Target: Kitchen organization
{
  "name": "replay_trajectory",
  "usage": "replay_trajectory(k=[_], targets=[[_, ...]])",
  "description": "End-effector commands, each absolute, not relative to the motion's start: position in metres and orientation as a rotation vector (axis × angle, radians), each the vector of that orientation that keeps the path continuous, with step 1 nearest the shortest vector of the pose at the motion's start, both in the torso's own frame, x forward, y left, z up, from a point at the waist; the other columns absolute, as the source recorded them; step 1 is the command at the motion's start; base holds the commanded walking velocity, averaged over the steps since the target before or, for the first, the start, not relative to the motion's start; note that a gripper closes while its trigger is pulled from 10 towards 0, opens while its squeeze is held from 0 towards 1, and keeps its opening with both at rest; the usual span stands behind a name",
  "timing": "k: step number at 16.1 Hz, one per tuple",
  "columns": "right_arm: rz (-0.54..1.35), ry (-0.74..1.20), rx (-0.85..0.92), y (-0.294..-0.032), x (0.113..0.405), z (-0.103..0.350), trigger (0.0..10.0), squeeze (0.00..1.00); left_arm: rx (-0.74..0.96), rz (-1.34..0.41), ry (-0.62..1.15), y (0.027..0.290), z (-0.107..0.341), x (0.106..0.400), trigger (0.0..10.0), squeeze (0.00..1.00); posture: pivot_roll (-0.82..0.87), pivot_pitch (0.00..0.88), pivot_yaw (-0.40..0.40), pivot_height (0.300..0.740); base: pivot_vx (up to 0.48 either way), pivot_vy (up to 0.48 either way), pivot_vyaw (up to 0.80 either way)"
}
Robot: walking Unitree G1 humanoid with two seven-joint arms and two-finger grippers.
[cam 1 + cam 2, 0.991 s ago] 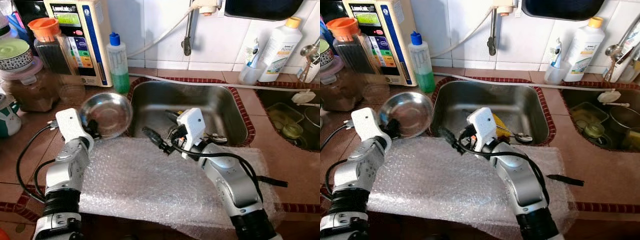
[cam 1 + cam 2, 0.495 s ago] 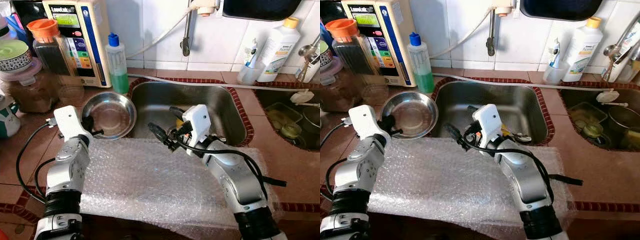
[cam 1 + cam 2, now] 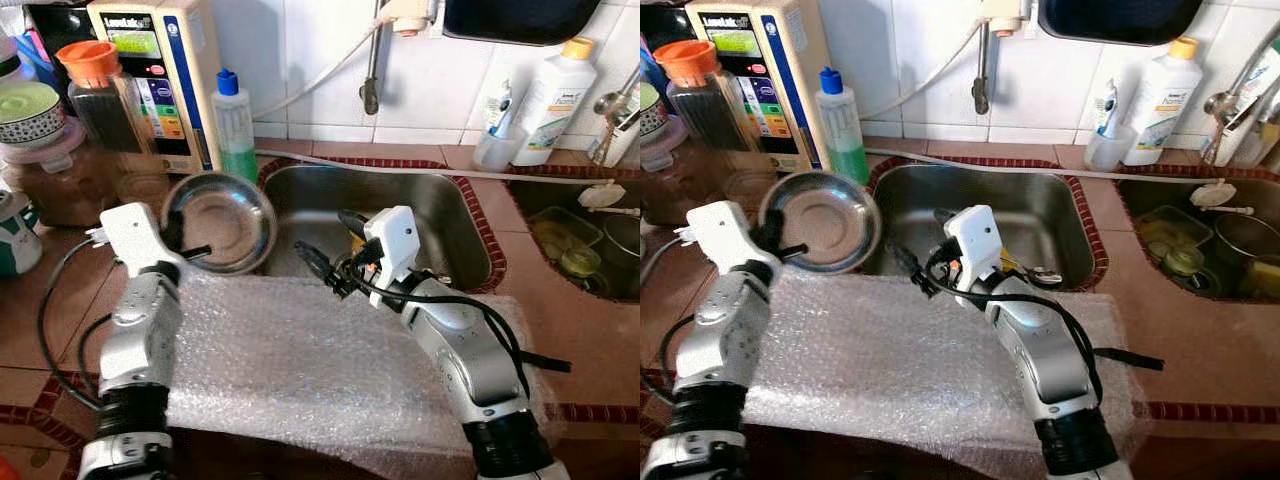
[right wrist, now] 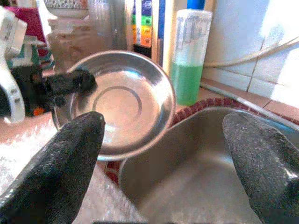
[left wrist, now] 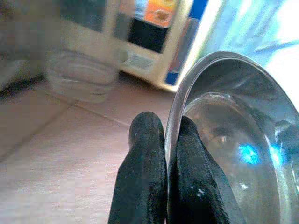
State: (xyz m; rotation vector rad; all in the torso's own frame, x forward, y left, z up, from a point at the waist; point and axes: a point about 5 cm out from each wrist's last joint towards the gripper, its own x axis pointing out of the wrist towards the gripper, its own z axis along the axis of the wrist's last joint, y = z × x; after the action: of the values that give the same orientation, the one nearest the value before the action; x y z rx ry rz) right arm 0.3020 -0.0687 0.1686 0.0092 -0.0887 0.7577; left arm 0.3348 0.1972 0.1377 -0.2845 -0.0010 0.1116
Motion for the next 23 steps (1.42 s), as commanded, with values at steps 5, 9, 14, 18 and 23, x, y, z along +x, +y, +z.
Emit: replay_trajectory(k=[5, 9, 14, 18, 23], targets=[[0.570, -0.145, 0.126, -0.086, 0.321, 0.183, 10.0, 0.00, -0.355, -0.028, -0.163, 0.176, 0.164, 0.334, 0.0, 0.00, 0.08, 0.030, 0.046, 0.740, 0.000, 0.000, 0.00], [0.452, -0.169, 0.184, -0.098, 0.331, 0.187, 10.0, 0.00, -0.424, -0.191, -0.236, 0.156, 0.179, 0.330, 0.0, 0.00, 0.09, 0.041, 0.051, 0.740, 0.000, 0.000, 0.00], [0.407, -0.164, 0.231, -0.102, 0.337, 0.187, 10.0, 0.00, -0.411, -0.370, -0.239, 0.128, 0.186, 0.320, 0.0, 0.00, 0.09, 0.053, 0.065, 0.740, 0.000, 0.000, 0.00], [0.382, -0.141, 0.235, -0.104, 0.340, 0.181, 10.0, 0.00, -0.424, -0.408, -0.236, 0.123, 0.189, 0.318, 0.0, 0.00, 0.09, 0.054, 0.070, 0.740, 0.000, 0.000, 0.00], [0.362, -0.060, 0.251, -0.104, 0.343, 0.168, 0.0, 0.00, -0.425, -0.436, -0.233, 0.122, 0.190, 0.315, 0.0, 0.00, 0.10, 0.054, 0.072, 0.740, 0.000, 0.000, 0.00]])
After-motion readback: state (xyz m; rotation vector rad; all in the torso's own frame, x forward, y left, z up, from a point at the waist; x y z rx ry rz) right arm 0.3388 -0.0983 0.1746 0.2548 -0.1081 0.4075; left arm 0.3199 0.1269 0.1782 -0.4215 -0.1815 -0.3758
